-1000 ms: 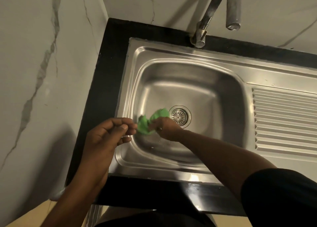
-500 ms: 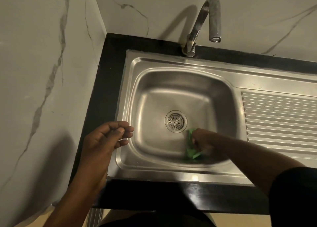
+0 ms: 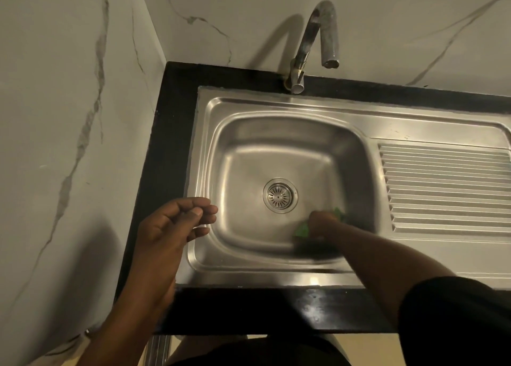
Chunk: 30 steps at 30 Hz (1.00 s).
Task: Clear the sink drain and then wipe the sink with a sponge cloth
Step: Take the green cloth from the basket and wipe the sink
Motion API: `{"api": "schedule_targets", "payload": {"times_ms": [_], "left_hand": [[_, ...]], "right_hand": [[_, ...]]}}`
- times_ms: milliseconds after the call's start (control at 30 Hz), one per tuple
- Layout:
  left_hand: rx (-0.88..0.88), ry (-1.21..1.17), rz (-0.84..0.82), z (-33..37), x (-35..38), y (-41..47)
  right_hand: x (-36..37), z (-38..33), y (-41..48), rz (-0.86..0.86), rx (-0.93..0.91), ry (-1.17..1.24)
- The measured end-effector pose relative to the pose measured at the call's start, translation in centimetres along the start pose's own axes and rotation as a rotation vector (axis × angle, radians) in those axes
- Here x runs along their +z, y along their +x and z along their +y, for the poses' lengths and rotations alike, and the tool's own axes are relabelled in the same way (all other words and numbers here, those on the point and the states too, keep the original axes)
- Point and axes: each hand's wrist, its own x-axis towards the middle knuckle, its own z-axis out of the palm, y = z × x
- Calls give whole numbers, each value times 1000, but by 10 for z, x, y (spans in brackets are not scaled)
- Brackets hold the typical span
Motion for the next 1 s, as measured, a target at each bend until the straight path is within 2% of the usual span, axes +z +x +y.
{"api": "schedule_targets", "payload": {"times_ms": [100, 200, 267, 333, 400, 467, 533, 600, 800, 1000], "left_hand": [[-2, -23, -8, 3, 1, -1], [6, -24, -32, 6, 5, 0], [18, -34, -37, 9, 10, 1], [28, -37, -36, 12, 15, 3], [46, -24, -46, 13, 19, 4], [63, -9, -54, 14, 19, 5], [64, -9, -41, 11, 20, 5], [57, -10, -14, 8, 21, 4], [3, -14, -13, -4, 40, 3], [-53, 105, -125, -11, 91, 1]], "right_hand": [[6, -28, -11, -154, 21, 77], [-1, -51, -22, -179, -66, 241], [-9, -67, -32, -268, -110, 372], [-10, -85, -34, -337, -145, 638], [-11, -103, -39, -333, -266, 819], [-13, -117, -42, -425, -289, 1144], [-18, -122, -47, -439, -345, 1407], [-26, -114, -53, -420, -406, 1631], [-42, -46, -84, -400, -517, 2012], [-47, 11, -120, -361, -647, 2119]]}}
